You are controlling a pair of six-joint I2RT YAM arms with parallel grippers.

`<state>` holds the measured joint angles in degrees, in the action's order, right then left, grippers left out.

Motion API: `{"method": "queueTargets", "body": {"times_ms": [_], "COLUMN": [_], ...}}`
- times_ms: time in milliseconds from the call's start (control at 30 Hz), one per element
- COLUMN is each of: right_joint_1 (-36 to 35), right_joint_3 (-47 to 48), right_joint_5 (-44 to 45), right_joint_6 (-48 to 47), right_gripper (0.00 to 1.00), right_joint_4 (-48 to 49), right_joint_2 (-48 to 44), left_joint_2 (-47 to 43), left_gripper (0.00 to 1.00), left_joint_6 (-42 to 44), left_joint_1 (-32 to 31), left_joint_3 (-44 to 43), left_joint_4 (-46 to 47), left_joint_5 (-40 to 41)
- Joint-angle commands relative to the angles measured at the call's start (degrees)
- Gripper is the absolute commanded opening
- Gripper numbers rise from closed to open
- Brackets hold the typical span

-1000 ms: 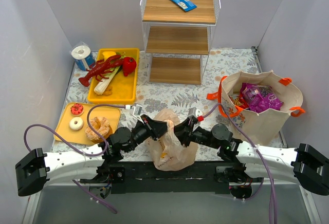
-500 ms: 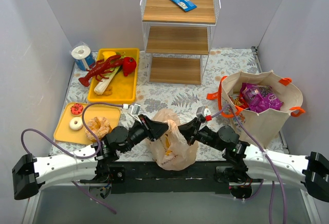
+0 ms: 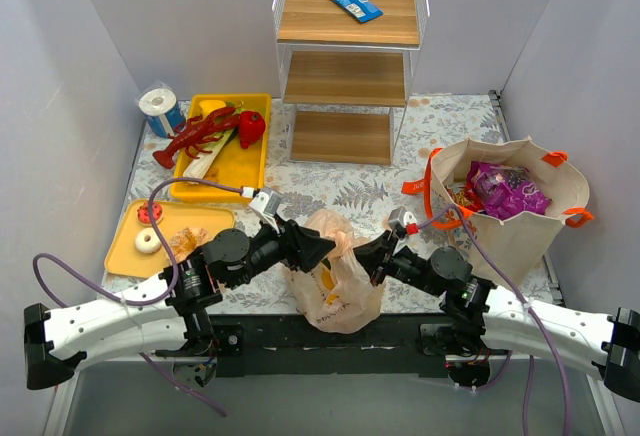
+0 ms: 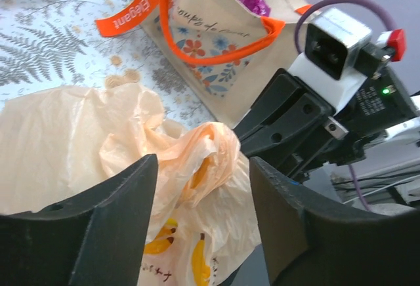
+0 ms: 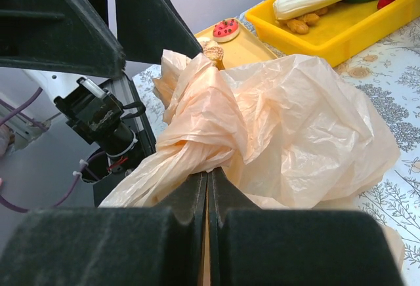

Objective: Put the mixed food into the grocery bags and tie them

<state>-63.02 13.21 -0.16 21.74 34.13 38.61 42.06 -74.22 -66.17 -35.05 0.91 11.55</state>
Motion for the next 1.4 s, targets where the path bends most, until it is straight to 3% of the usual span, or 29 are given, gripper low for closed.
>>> {"method": "queueTargets", "body": {"times_ms": [0,167,300,367,433,533,667,700,800,1000,1367], "right_joint_1": [0.18,0.09,0.18,0.18,0.18,0.18,0.18,0.18,0.18,0.18,0.18], "right_joint_3": [0.06,0.85,1.38,1.38,1.64,2.08,2.87,2.87,3.05,3.31,3.49], "right_joint_5": [0.52,0.52,0.52,0.52,0.52,0.52,0.52,0.52,0.52,-1.68,-3.44], "right_joint_6": [0.68,0.59,0.32,0.32,0.15,-0.03,-0.47,-0.55,-0.73,-0.99,-0.91], "right_gripper": [0.01,0.01,0.01,0.01,0.01,0.01,0.01,0.01,0.01,0.01,0.01], "right_joint_4": [0.59,0.32,-0.03,-0.03,-0.03,-0.03,-0.73,-0.91,-1.08,-1.17,-0.73], "right_joint_2": [-0.12,1.2,1.64,1.91,2.34,2.7,3.14,3.22,2.88,3.22,3.75], "left_joint_2": [-0.58,5.12,6.72,6.54,7.24,11.1,18.31,19.1,19.73,19.81,19.99], "left_gripper": [0.54,0.46,0.49,0.62,0.66,0.68,0.62,0.62,0.63,0.67,0.58], "left_joint_6": [-0.74,-5.32,-5.33,-4.27,-3.48,-2.78,-3.83,-4.96,-7.42,-9.81,-9.37], "left_joint_1": [-0.27,-0.45,-1.15,-1.15,-1.24,-1.24,-1.15,-1.15,-1.15,-1.07,-0.71], "left_joint_3": [-3.79,-11.52,-17.58,-19.35,-22.6,-27.68,-33.94,-34.29,-33.25,-29.65,-27.71], "left_joint_4": [-9.25,-19.17,-24.46,-24.55,-25.51,-29.8,-36.85,-37.29,-37.73,-37.04,-35.54], "left_joint_5": [3.04,4.0,8.4,8.14,7.09,2.53,-7.93,-13.26,-18.04,-17.61,-4.88]}}
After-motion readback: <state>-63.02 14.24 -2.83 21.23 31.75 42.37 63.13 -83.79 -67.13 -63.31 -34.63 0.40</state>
